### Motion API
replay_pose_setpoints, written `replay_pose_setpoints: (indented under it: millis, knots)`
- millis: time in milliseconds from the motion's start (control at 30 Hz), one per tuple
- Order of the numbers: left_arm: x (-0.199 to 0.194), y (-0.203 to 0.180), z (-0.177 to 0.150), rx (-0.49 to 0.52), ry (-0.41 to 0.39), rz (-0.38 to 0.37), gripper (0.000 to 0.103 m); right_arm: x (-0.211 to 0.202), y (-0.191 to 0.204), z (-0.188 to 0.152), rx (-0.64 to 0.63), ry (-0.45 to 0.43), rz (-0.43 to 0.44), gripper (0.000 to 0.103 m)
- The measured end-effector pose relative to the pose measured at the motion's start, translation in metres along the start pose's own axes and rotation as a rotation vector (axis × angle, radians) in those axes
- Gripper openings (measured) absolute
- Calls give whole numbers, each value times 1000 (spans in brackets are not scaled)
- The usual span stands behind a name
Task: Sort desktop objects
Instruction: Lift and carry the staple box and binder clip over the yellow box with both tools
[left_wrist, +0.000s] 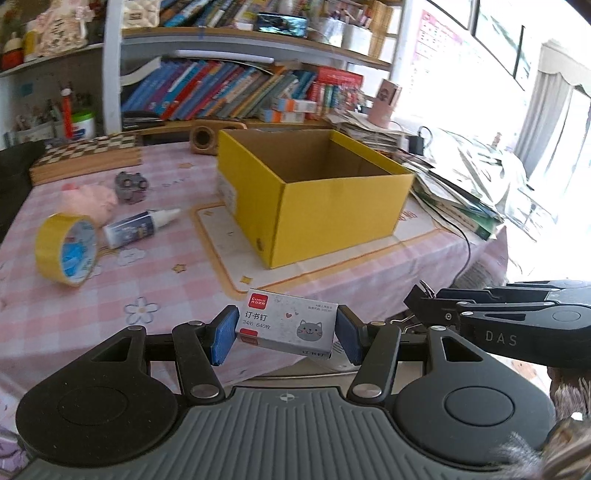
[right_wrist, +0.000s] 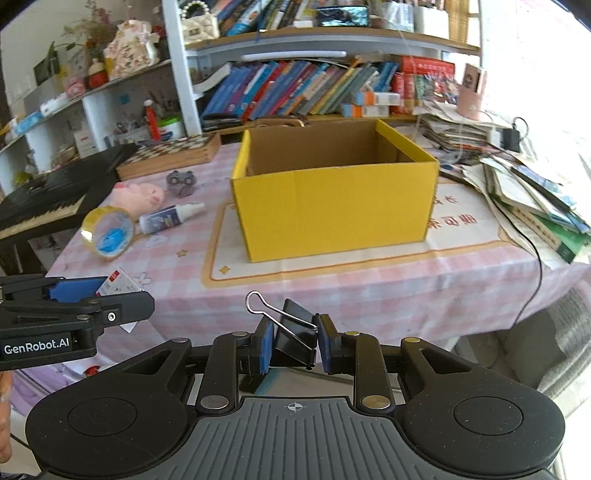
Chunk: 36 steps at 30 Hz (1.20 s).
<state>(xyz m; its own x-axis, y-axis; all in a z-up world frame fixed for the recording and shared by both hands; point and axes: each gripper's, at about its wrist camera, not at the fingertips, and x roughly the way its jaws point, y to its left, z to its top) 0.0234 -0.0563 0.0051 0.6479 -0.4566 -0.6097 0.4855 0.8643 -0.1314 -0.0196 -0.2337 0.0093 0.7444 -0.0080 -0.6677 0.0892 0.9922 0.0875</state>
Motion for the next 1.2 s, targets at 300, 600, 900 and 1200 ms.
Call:
replay_pose_setpoints:
  millis: [300, 600, 900, 1200]
  knots:
    - [10, -11, 8, 22, 4, -23, 54, 2, -14, 5, 22, 3, -16, 25]
    - [24, -21, 20, 28, 2, -30, 54, 9, -26, 16, 12, 2, -11, 25]
    - [36, -31, 31, 30, -1, -18, 54, 21, -41, 31, -7, 4, 9, 25]
    - [51, -41, 48, 37, -17, 5, 54, 30, -53, 52, -62, -23, 34, 25]
